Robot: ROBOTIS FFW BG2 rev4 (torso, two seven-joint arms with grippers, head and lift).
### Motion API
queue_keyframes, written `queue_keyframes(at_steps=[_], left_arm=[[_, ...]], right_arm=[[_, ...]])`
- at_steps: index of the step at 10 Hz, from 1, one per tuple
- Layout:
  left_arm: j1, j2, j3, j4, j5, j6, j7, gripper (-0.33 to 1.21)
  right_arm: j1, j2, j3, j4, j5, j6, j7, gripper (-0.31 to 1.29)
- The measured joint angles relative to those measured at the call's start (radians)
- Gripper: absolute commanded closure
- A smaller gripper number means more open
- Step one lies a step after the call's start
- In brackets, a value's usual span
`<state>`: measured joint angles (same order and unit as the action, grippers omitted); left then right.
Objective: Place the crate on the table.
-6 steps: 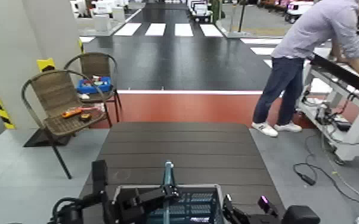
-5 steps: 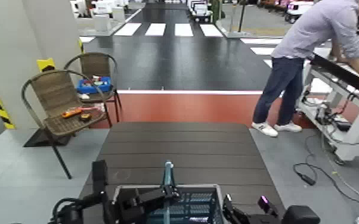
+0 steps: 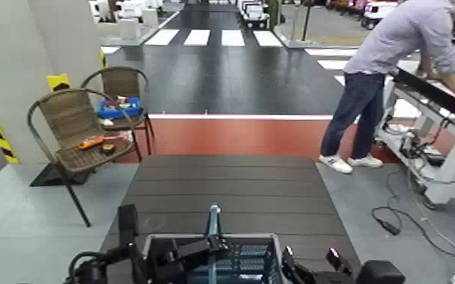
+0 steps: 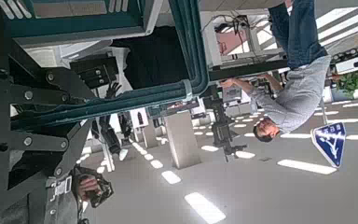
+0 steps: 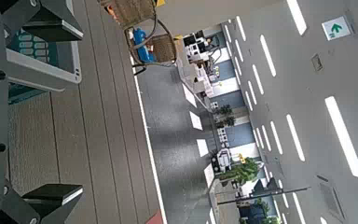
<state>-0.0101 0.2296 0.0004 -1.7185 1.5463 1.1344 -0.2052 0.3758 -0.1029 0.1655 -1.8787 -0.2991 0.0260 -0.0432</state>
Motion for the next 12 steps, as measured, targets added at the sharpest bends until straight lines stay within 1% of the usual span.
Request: queue_keyframes(at_steps=[3,4,5,6,7,9,12], left_arm=[[-0.024,-0.005,-0.013,0.027,-0.013,-0.032,-0.031,1.06],[-0.040,-0.004,-0.026,0.048,-0.020,-0.048,-0.055,1.06],[-0.057,-0.003,-0.044,0.074,-0.025,-0.069,-0.074,1.06],[-0.082,-0.001,-0.061,0.104,-0.045,-0.090,-0.113,1.06],[-0.117,0.003,-0.078,0.140,-0.076,-0.103,-0.158,1.06],[-0.190,0.010,-0.127,0.215,-0.100,-0.138,-0.204,1.06],[-0.302,-0.006,-0.203,0.358,-0.132,-0.179,-0.265,1.06]], right_arm=[[-0.001,0.000,0.001,0.002,-0.002,0.000,0.000,0.15],[-0.001,0.001,0.002,0.003,-0.002,0.000,0.000,0.15],[-0.002,0.001,0.002,0.003,-0.002,-0.002,0.000,0.15],[-0.002,0.001,0.002,0.003,-0.003,-0.002,0.000,0.15],[-0.002,0.002,0.003,0.003,-0.003,0.000,0.000,0.15],[-0.003,0.002,0.005,0.005,-0.006,-0.004,0.000,0.15],[-0.005,0.001,0.007,0.006,-0.008,-0.007,0.000,0.15]])
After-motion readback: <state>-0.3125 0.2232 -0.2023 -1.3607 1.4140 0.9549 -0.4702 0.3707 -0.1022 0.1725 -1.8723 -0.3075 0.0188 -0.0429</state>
